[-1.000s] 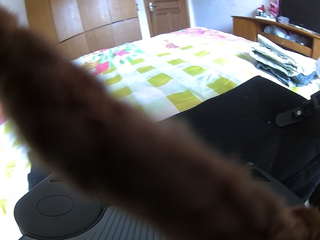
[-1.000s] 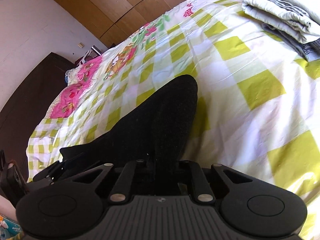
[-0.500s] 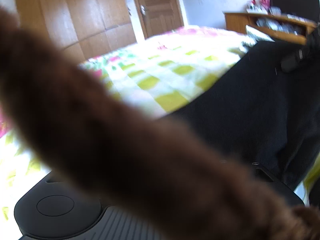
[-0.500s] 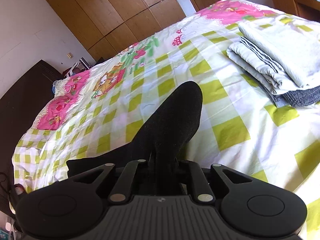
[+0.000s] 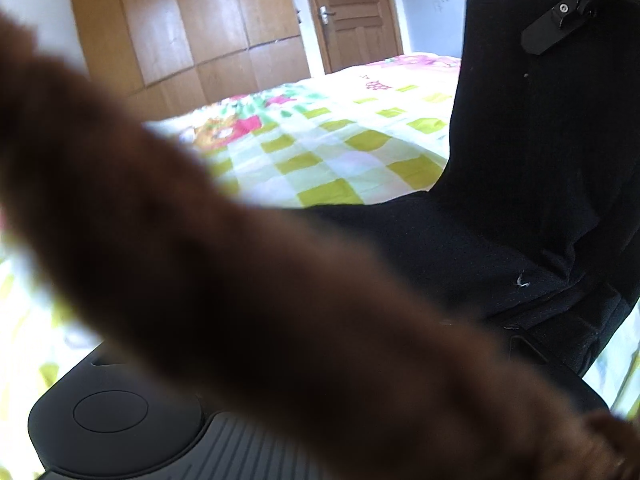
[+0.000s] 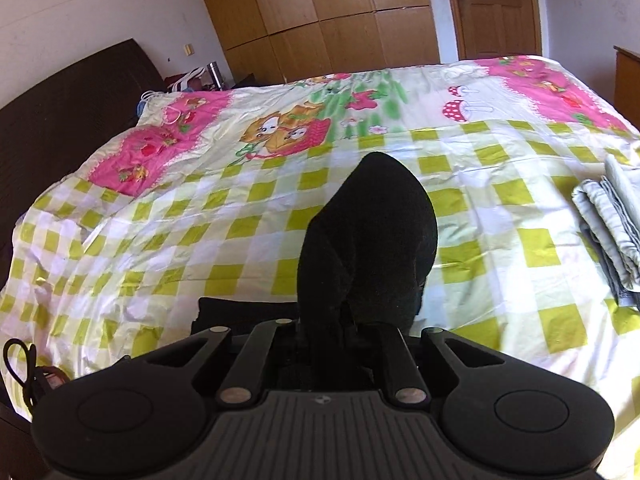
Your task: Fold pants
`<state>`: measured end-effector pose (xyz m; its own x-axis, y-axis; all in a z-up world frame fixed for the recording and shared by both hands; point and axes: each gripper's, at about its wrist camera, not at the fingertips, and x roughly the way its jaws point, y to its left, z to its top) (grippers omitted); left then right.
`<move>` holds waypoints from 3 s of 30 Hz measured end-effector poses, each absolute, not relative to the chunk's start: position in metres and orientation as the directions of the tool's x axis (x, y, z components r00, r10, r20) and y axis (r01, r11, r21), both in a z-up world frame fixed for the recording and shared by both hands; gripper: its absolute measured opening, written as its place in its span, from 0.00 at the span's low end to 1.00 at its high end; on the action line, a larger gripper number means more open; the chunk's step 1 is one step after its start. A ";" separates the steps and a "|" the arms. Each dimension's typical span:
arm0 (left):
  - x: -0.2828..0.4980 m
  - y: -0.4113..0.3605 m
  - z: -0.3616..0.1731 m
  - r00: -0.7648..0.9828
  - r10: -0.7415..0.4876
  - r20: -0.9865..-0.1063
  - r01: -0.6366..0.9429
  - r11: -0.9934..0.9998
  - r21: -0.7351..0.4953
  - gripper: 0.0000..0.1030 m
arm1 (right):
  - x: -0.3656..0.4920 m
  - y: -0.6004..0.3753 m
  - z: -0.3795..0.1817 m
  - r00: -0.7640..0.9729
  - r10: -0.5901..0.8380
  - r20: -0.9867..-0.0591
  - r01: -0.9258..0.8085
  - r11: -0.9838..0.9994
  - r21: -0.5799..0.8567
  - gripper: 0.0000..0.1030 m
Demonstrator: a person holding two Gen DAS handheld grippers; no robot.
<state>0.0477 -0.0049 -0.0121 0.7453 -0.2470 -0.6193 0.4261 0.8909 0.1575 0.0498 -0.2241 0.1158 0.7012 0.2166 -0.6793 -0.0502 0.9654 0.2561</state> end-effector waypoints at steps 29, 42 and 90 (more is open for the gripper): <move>0.037 0.069 0.012 0.797 -0.294 -0.528 0.285 0.953 -0.100 0.78 | 0.098 -0.077 0.085 0.566 0.306 -0.765 -0.120 0.949 0.290 0.45; 0.027 0.069 0.027 0.826 -0.312 -0.469 0.329 0.943 -0.049 0.78 | 0.147 -0.087 0.059 0.612 0.162 -0.774 -0.178 0.982 0.065 0.45; 0.062 0.029 0.021 0.699 -0.155 -0.698 0.266 0.963 0.053 0.84 | 0.059 -0.248 0.006 0.693 0.220 -0.687 -0.013 0.956 0.293 0.59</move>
